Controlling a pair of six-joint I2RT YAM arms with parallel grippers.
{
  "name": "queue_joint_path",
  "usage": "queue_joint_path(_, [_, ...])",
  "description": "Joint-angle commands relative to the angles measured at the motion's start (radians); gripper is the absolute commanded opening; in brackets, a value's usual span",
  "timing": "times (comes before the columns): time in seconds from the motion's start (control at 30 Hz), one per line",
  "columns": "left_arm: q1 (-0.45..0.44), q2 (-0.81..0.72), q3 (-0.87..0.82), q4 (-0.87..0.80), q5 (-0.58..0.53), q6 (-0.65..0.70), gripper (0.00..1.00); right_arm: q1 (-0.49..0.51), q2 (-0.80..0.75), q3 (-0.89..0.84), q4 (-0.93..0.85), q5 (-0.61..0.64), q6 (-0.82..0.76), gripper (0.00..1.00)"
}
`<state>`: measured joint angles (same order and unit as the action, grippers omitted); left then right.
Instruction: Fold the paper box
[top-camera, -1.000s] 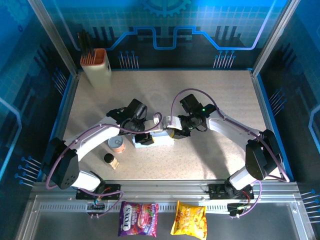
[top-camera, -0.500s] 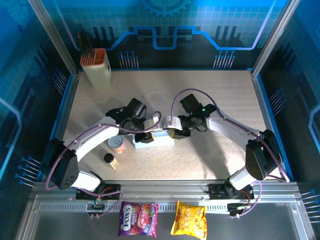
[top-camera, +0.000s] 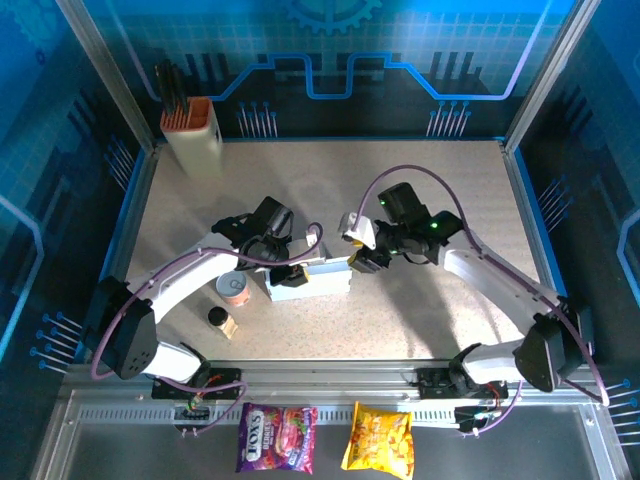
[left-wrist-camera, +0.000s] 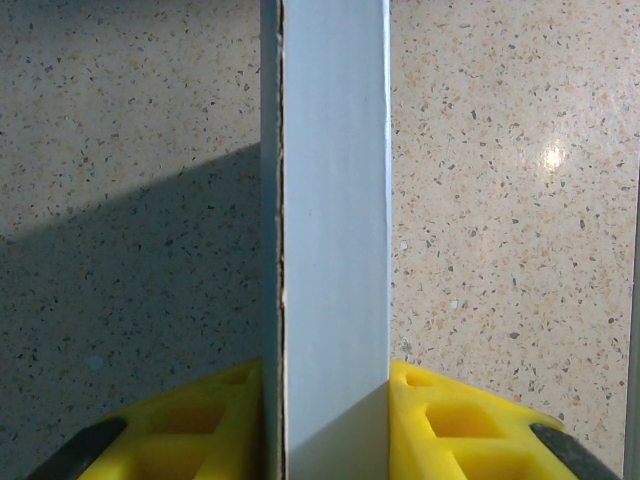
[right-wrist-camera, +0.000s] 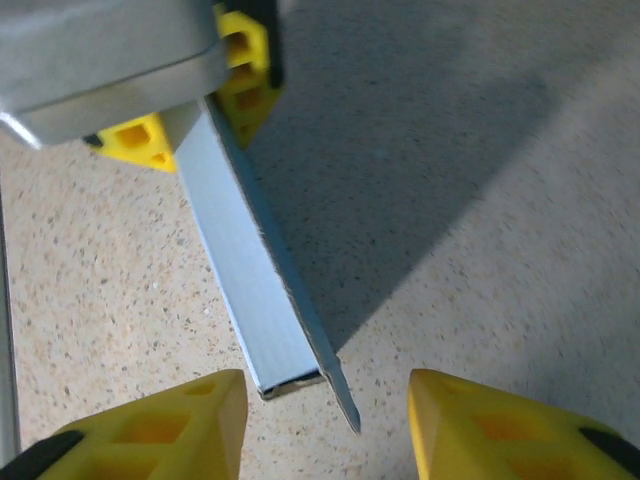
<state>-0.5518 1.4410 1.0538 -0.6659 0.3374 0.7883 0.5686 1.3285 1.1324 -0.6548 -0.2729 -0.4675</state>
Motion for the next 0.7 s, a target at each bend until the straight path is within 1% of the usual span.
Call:
queue_joint_path(0.0, [0.003,-0.011,0.007,-0.021,0.039,0.022,0.31,0.011,-0.048,-0.028,-0.029,0.101,0.277,0.43])
queue_joint_path(0.07, [0.004,-0.012,0.004,-0.018,0.033,0.025,0.31,0.020,-0.064,-0.025,-0.044,0.140,0.375,0.44])
queue_joint_path(0.17, [0.001,-0.013,0.003,-0.012,0.021,0.031,0.31,0.022,-0.048,0.008,-0.101,0.137,0.458,0.44])
queue_joint_path(0.2, [0.000,-0.013,0.002,-0.011,0.017,0.031,0.32,0.021,-0.042,0.013,-0.105,0.117,0.469,0.45])
queue_joint_path(0.27, [0.000,-0.013,-0.001,-0.008,0.009,0.034,0.31,0.023,-0.029,0.009,-0.094,0.065,0.464,0.48])
queue_joint_path(0.47, [-0.008,-0.019,-0.010,0.002,0.003,0.039,0.32,0.027,0.053,0.037,-0.108,0.069,0.450,0.47])
queue_joint_path(0.53, [-0.010,-0.018,-0.012,0.002,0.000,0.041,0.32,0.027,0.073,0.043,-0.106,0.067,0.450,0.46])
queue_joint_path(0.67, [-0.013,-0.020,-0.012,0.002,0.000,0.042,0.32,0.029,0.083,0.049,-0.089,0.066,0.467,0.38])
